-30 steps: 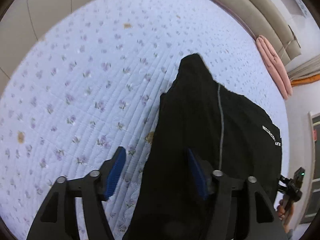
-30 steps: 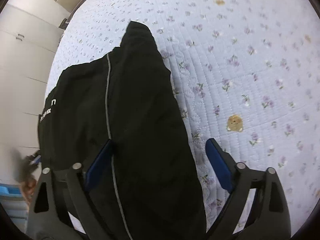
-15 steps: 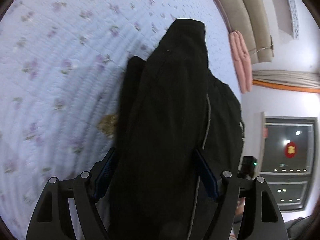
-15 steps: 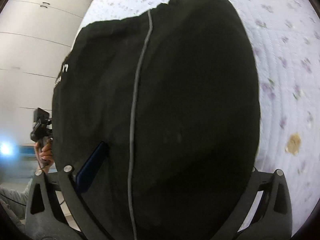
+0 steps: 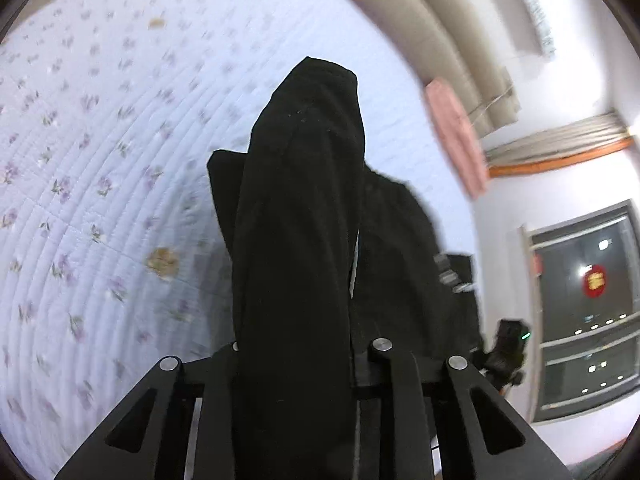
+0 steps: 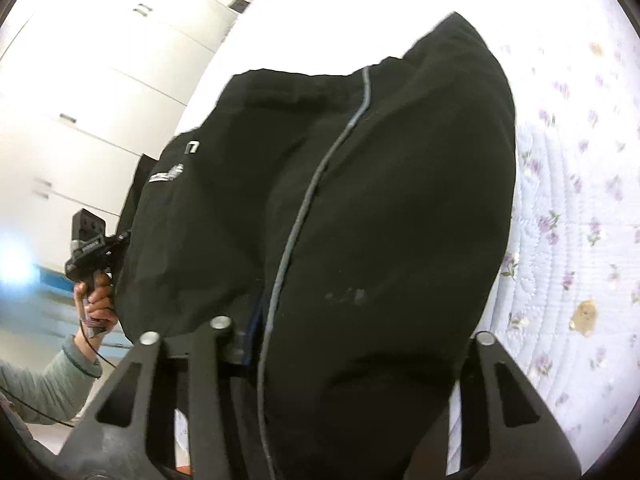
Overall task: Fold large clothes
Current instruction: 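Lift the hem with both grippers and fold it over toward the collar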
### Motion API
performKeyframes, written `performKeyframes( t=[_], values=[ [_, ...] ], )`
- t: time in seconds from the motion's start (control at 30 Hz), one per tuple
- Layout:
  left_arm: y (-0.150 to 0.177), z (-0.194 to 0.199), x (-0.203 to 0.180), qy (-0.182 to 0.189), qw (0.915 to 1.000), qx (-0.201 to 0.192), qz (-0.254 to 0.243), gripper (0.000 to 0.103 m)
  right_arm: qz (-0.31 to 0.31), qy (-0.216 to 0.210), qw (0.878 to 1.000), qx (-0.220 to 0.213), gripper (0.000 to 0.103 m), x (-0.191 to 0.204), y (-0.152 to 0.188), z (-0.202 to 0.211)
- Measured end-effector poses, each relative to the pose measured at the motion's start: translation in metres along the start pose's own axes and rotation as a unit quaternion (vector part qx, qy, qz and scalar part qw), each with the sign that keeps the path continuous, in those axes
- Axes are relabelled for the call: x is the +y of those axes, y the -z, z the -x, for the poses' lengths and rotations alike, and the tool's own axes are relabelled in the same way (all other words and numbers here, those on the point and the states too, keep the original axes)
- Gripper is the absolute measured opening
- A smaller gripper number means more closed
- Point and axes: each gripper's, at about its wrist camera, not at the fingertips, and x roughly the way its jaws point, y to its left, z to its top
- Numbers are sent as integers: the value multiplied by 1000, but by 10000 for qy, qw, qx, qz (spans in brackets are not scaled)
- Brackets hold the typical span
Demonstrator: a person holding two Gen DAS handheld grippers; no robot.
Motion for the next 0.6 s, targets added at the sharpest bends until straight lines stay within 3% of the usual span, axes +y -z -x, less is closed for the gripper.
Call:
performKeyframes(
  t=[0.17, 0.27, 0.4, 0.6],
  values=[
    [19, 42, -70, 379, 9958, -397, -731, 22, 361, -145, 9978, -543, 28, 45, 20, 41],
    [37, 74, -106, 596, 9886, -734, -1172, 22, 724, -106, 9940, -816, 28, 77, 38, 66],
    [55, 127, -119, 880, 9776, -1141, -1534, 22, 923, -170, 9885, -1187, 27, 102, 52, 102],
    [115, 189, -145, 1106, 9581, -1613, -2090, 22, 1208, -62, 9800, -1582, 27, 129, 74, 138]
  ],
)
